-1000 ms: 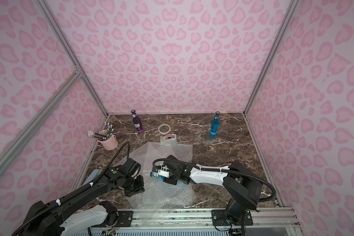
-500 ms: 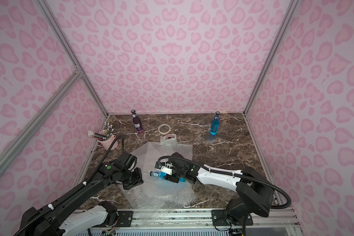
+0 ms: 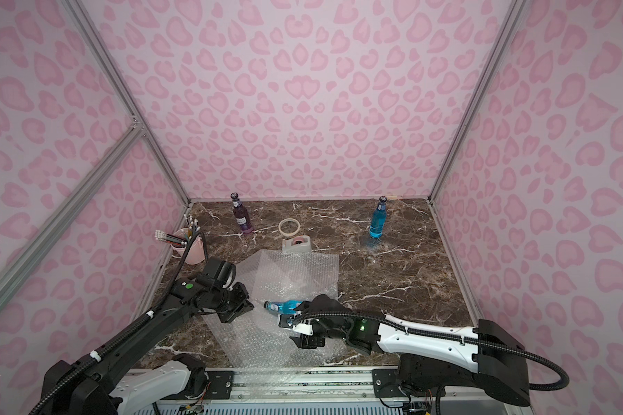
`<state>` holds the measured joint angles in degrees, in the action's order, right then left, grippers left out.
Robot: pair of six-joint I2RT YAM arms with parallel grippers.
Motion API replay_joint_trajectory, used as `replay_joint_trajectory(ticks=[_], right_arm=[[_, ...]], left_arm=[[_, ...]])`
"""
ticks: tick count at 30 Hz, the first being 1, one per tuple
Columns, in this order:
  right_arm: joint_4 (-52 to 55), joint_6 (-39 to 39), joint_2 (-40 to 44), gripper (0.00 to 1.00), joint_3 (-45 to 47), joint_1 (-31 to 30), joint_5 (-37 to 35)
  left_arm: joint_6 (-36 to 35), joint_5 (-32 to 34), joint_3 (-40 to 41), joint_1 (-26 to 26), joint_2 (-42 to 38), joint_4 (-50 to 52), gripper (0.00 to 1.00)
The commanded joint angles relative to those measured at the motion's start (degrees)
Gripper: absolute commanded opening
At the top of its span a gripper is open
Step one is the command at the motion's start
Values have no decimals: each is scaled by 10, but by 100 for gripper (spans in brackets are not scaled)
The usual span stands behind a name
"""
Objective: Wrap wine bottles in bubble wrap
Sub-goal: Wrap the wine bottle in bubble wrap.
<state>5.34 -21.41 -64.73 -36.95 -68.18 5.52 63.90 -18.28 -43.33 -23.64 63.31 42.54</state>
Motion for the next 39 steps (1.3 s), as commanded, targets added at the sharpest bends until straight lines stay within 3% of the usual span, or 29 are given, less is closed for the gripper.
replay_joint_trajectory(ticks=[1, 4, 7, 11, 14, 17, 24, 28, 31, 35, 39], right_arm=[[15, 5, 18, 77, -4, -21, -41], [13, -10, 16, 78, 12, -65, -77], [3, -16, -9, 79, 35, -97, -171], [-42, -31, -62, 79, 35, -102, -325], [-84, -52, -100, 78, 28, -100, -371], [-91, -39, -128, 72, 11, -90, -375], [-61, -17, -115, 40, -10, -28, -305], [-55, -32, -136, 27, -13, -4, -287], [-56, -38, -148, 22, -16, 21, -268], [-67, -44, -161, 20, -21, 49, -248], [-73, -48, -171, 21, -23, 72, -204]], left_arm=[[-3, -6, -21, 3, 17, -17, 2], [-3, -11, -31, 6, 35, -24, 2], [-4, -13, -38, 9, 46, -34, 2], [-8, -15, -37, 12, 56, -40, 2], [-12, -17, -36, 15, 62, -44, 2], [-17, -20, -36, 21, 64, -45, 2], [-28, -21, -36, 27, 59, -43, 2], [-32, -25, -36, 27, 63, -49, 6], [-39, -26, -39, 27, 64, -51, 15], [-71, -15, -54, 27, 63, -37, 41], [-169, 20, -75, 25, 52, -17, 61]])
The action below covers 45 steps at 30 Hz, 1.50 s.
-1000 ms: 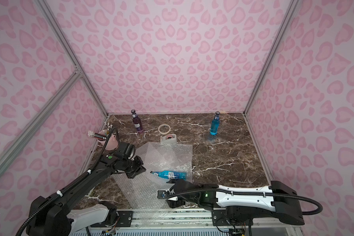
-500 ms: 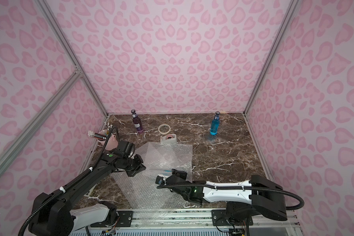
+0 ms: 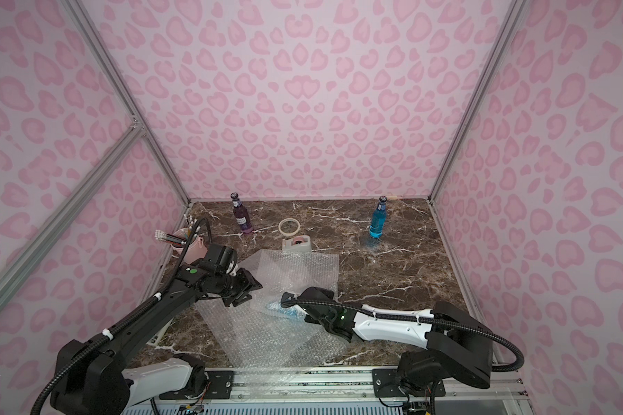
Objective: Wrap wine bottles in bubble wrap
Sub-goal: Wrap the wine bottle in bubble wrap.
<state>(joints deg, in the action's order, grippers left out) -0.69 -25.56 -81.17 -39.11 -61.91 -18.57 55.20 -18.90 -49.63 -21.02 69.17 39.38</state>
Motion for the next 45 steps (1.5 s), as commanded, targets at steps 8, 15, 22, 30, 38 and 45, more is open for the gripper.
replay_joint_trajectory(ticks=[8, 15, 22, 30, 38, 45], right_arm=[[13, -10, -25, 23, -17, 71, 141], [36, -3, -36, 28, -27, 113, 233], [38, 0, -43, 28, -29, 147, 279], [4, 18, -34, 35, -8, 184, 346], [-9, 32, -30, 39, 2, 211, 377], [-15, 55, 16, 51, 18, 240, 389]], left_arm=[[-389, 145, -77, -39, -36, 100, 77], [-679, -87, -48, -48, -119, 77, 71], [-853, -150, -3, -99, -81, 80, 74], [-916, -138, 12, -152, 23, -23, 80], [-946, -115, 11, -178, 115, -123, 81], [-946, -110, -44, -185, 190, -93, 78]])
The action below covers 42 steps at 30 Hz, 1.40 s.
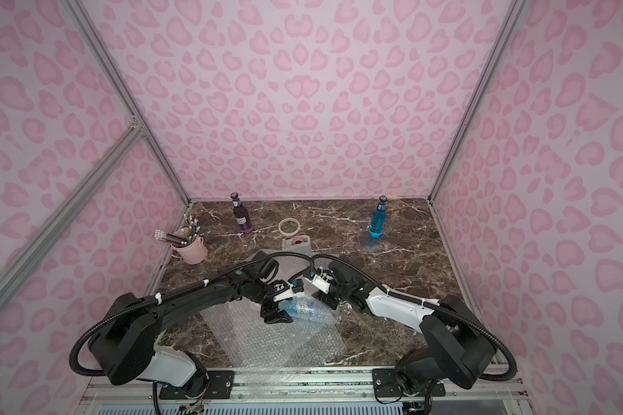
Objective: Wrap wine bottles in bubble wrap
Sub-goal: Wrap the wine bottle in bubble wrap.
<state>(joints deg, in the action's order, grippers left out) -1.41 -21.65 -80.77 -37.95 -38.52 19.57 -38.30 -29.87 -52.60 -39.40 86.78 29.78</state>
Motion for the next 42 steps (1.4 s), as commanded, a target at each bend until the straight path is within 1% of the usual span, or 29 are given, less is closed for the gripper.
replay_joint_trajectory(ticks=[1, 7, 11, 13, 14, 17, 20, 22, 24, 26, 30, 32, 34, 35, 36, 40, 42], right_arm=[[-5, 20, 20, 53, 7, 9, 9], [26, 36, 93, 59, 23, 23, -10], [96, 34, 161, 66, 36, 16, -22], [123, 16, 198, 68, 58, -9, -28], [136, 5, 217, 69, 71, -30, -47], [155, -15, 273, 73, 115, -109, -137], [130, -31, 330, 75, 163, -152, -164], [101, -43, 358, 77, 185, -180, -196], [69, -55, 358, 77, 197, -209, -246], [38, -68, 337, 77, 206, -229, -289], [-25, -60, 269, 77, 206, -259, -346], [-62, -56, 241, 76, 205, -262, -376], [-78, -42, 217, 75, 196, -260, -414], [-86, -44, 212, 74, 193, -255, -421], [-89, -40, 212, 73, 189, -245, -415], [-82, -11, 253, 68, 184, -186, -332], [-78, -7, 266, 67, 186, -166, -322]], left_arm=[[-12, -1, -18, -1, 17, 6, 78], [-27, 17, -39, -2, 53, 45, 76], [-20, 27, -54, -2, 70, 48, 75], [-19, 29, -63, -2, 80, 55, 75], [-18, 29, -68, -2, 85, 58, 74], [-12, 25, -81, -2, 94, 67, 73], [-12, 21, -83, -2, 94, 68, 73], [-11, 18, -85, -2, 95, 71, 73], [-7, 21, -85, -2, 95, 71, 73], [-6, 20, -85, -2, 95, 72, 74], [-2, 22, -88, -2, 95, 77, 74], [-3, 21, -89, -2, 95, 79, 73], [-4, 21, -90, -2, 95, 81, 73], [-4, 20, -90, -2, 95, 83, 73], [-5, 21, -91, -2, 95, 84, 73], [-6, 24, -89, -2, 90, 87, 73], [-7, 22, -87, -2, 88, 87, 73]])
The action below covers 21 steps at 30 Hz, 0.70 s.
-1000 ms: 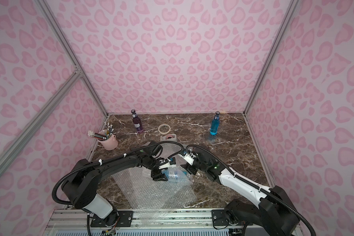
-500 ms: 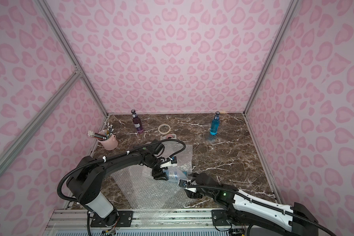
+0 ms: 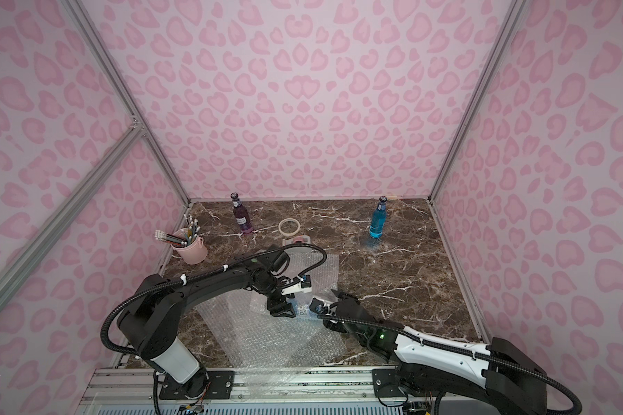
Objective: Wrap wine bottles in bubble wrap
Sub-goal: Wrap the wine bottle in bubble wrap.
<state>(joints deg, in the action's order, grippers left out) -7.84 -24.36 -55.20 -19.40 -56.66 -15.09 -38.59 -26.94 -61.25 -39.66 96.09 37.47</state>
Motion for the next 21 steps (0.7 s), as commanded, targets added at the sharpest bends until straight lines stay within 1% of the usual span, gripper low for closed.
replay_joint_trajectory(ticks=[1, 4, 14, 17, 21], right_arm=[[-8, 20, 11, 65, 0, 24, 31], [2, 21, -6, 64, -8, 41, 49], [37, 16, -116, 62, -35, 58, 21], [25, 20, -117, 62, -36, 65, 38], [40, 22, -104, 64, -50, 80, 78]], left_arm=[[-3, -9, 0, 1, -4, 9, 73], [-3, -8, -5, 0, 2, 13, 73], [-25, 17, -22, -3, 11, 53, 72], [-39, 13, -15, -3, 10, 53, 73], [-51, 34, -18, -3, 30, 59, 73]])
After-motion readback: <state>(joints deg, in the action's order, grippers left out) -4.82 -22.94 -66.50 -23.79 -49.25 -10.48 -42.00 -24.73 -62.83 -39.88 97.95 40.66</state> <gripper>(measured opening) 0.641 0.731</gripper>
